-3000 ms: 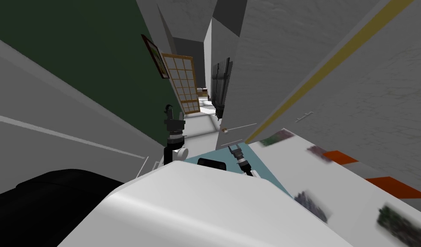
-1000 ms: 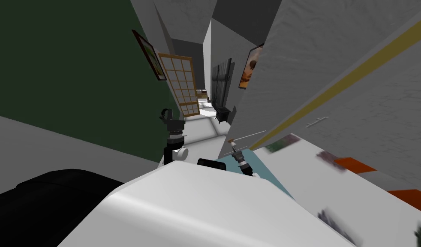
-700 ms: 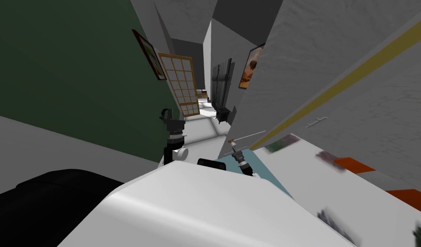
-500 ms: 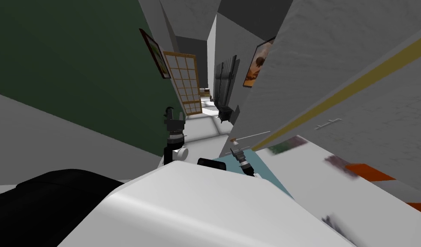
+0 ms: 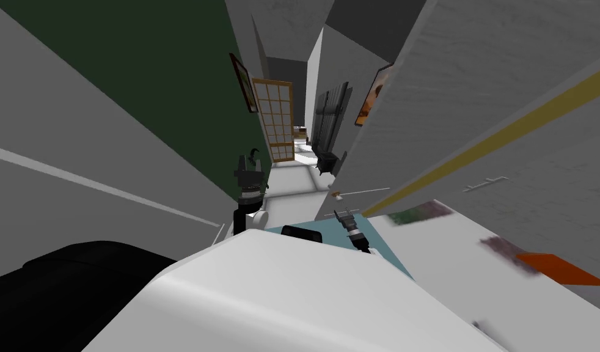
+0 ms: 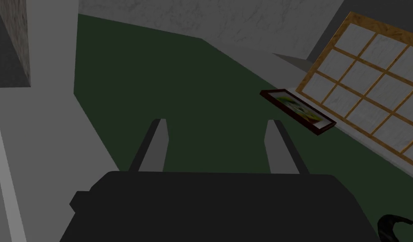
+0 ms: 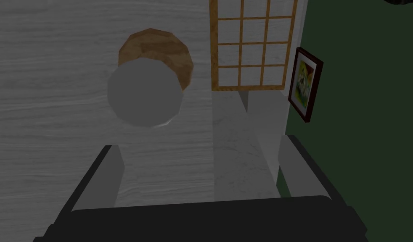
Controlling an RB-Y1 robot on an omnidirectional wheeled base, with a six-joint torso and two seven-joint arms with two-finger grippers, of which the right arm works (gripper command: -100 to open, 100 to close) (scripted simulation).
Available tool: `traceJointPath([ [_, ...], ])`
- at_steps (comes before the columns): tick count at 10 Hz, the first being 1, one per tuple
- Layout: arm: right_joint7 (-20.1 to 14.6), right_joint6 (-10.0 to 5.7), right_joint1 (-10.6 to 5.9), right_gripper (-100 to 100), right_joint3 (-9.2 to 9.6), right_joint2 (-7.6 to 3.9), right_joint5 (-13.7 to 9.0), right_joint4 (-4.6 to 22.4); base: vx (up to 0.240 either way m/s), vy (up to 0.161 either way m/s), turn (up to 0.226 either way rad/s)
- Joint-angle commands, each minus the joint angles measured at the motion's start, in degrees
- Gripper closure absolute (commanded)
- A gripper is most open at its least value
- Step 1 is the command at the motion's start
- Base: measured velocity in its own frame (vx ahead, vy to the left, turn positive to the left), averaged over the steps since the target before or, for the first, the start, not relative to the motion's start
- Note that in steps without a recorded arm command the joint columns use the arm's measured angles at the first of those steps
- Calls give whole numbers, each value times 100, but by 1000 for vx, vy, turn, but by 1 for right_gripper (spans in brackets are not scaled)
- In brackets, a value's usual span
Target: Pull the door open
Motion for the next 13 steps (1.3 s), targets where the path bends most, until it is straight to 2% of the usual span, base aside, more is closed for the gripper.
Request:
traceJointPath([
  [1,24,-48,-72,-100,-85,-24,-54,143,-160,-83,106],
  [4,27,-132,-184,-100,-227,-104,-147,360,-159,-96,86],
  [5,19,-116,-162,-100,-201,-98,-131,314,-80,-49,14],
  [6,37,-187,-137,-100,-307,-144,-231,427,92,55,186],
  [10,83,-349,-80,-100,-542,-242,-459,686,178,75,212],
  [11,83,-349,-80,-100,-542,-242,-459,686,124,41,63],
  [13,112,-452,-43,-100,-691,-304,-604,851,151,27,206],
])
